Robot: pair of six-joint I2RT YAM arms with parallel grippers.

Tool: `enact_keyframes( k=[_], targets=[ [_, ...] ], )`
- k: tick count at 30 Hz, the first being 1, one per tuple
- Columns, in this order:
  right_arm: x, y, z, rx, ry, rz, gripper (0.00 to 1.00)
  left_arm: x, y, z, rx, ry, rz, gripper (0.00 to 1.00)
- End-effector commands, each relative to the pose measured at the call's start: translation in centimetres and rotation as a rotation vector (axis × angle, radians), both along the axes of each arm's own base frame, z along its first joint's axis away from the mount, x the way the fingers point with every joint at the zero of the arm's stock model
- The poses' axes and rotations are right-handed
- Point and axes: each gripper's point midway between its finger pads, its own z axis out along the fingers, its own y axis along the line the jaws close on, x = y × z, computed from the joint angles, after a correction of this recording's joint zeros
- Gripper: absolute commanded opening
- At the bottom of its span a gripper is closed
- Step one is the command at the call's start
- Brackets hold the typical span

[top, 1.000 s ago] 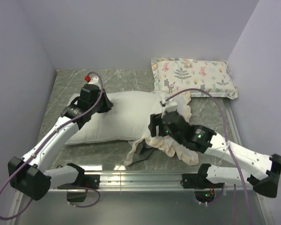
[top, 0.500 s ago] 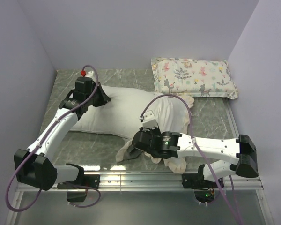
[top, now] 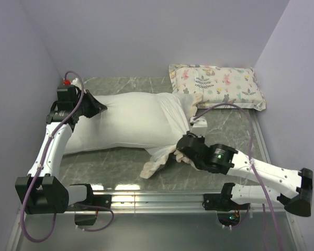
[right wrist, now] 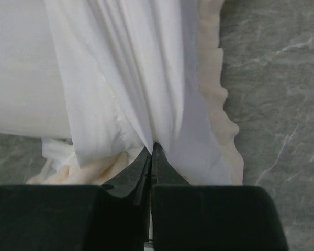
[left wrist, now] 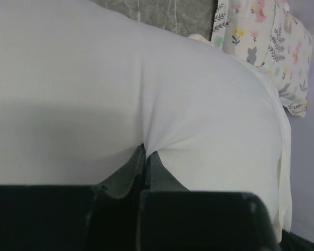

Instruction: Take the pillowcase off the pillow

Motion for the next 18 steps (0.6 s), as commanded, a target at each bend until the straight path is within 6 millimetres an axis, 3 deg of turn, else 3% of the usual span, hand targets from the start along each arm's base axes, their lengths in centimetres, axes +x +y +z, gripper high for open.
enact_keyframes(
  k=[1, 5, 12, 18],
  targets=[
    [0.7, -6.4, -0.5, -0.094, 0.012, -0.107, 0.00, 1.6, 3.7, 4.5, 0.049, -0.182, 0.143, 0.01],
    [2.2, -9.2, 1.2, -0.063, -0.023, -0.214, 0.00, 1.0, 4.1, 5.6, 0.050, -0.198, 0.161, 0.00],
    [4.5, -12.2, 6.6, -0.038, -0.100, -0.319, 0.00, -0.2, 5.3, 8.8, 0.057, -0.268, 0.197, 0.01],
    [5.7, -15.5, 9.5, -0.014, -0.144, -0.403, 0.00, -0.7, 4.9, 9.4, 0.028, -0.287, 0.171, 0.00]
  ],
)
